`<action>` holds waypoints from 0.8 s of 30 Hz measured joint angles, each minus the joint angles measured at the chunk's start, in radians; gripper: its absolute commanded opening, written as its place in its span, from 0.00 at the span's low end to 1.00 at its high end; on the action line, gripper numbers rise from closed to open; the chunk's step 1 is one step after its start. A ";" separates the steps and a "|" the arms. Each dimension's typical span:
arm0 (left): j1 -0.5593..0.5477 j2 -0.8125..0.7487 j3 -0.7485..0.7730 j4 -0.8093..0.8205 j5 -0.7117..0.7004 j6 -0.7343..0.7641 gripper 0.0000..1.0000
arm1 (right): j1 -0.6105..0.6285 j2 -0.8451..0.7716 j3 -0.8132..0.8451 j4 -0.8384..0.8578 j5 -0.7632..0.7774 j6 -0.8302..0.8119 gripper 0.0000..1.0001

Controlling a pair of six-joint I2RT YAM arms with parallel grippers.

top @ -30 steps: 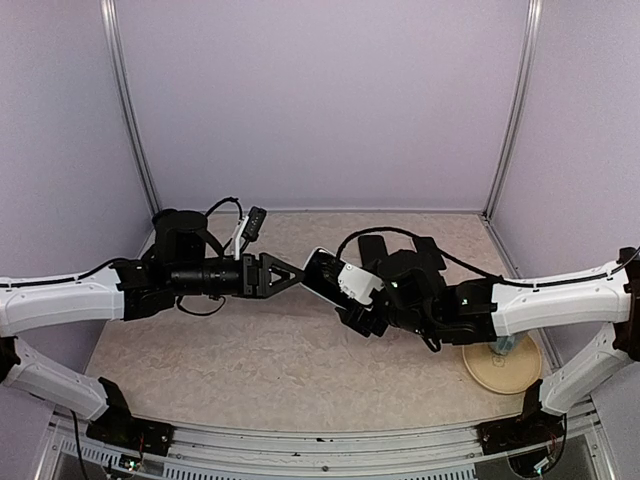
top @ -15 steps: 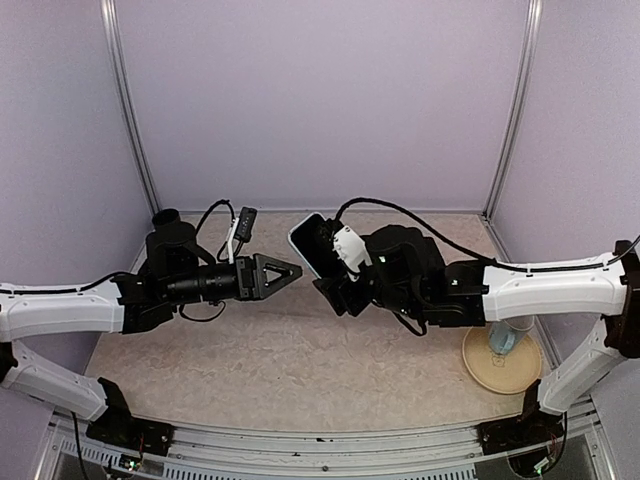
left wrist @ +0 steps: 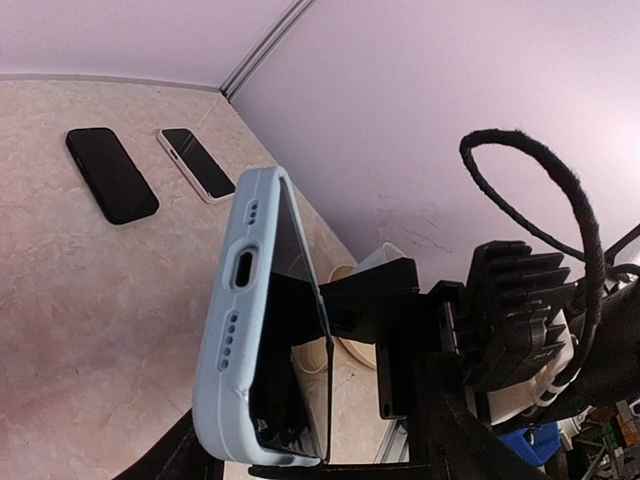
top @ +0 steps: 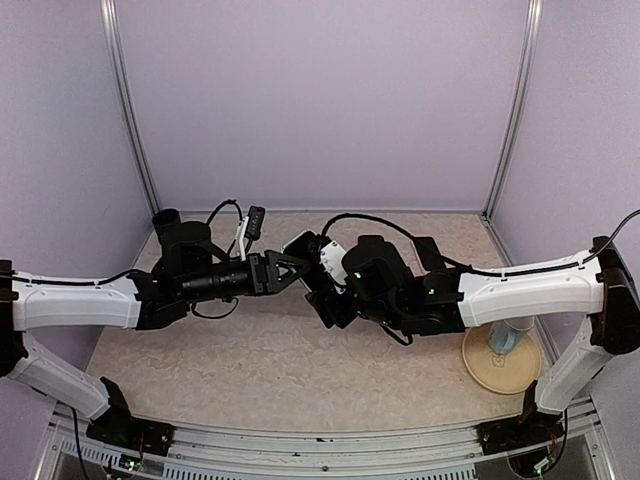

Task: Put the phone into the phone case
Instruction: Press the phone with the phone case.

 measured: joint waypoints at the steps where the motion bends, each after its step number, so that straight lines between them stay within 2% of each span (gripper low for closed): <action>1: 0.000 0.001 0.000 0.000 -0.004 0.000 0.65 | 0.000 0.000 0.000 0.000 0.002 0.003 0.26; 4: 0.000 0.003 0.000 0.003 -0.026 0.000 0.55 | 0.000 0.000 0.000 0.000 0.002 0.011 0.26; 9: 0.000 0.010 0.000 0.030 -0.050 -0.008 0.34 | 0.002 0.003 0.011 -0.001 -0.002 0.028 0.26; 15: 0.003 0.026 0.000 0.048 -0.064 -0.021 0.01 | 0.014 0.009 0.032 -0.001 -0.001 0.041 0.27; 17: 0.003 0.026 0.000 0.055 -0.061 -0.024 0.00 | 0.014 0.011 0.033 -0.001 -0.002 0.048 0.31; 18: 0.003 0.026 0.000 0.057 -0.058 -0.027 0.00 | 0.014 0.011 0.033 -0.001 -0.002 0.049 0.34; 23: 0.009 0.026 -0.001 0.056 -0.057 -0.030 0.00 | 0.014 0.018 0.050 -0.021 -0.003 0.056 0.69; 24: 0.010 0.025 -0.001 0.055 -0.056 -0.030 0.00 | 0.014 0.020 0.060 -0.036 -0.003 0.059 0.72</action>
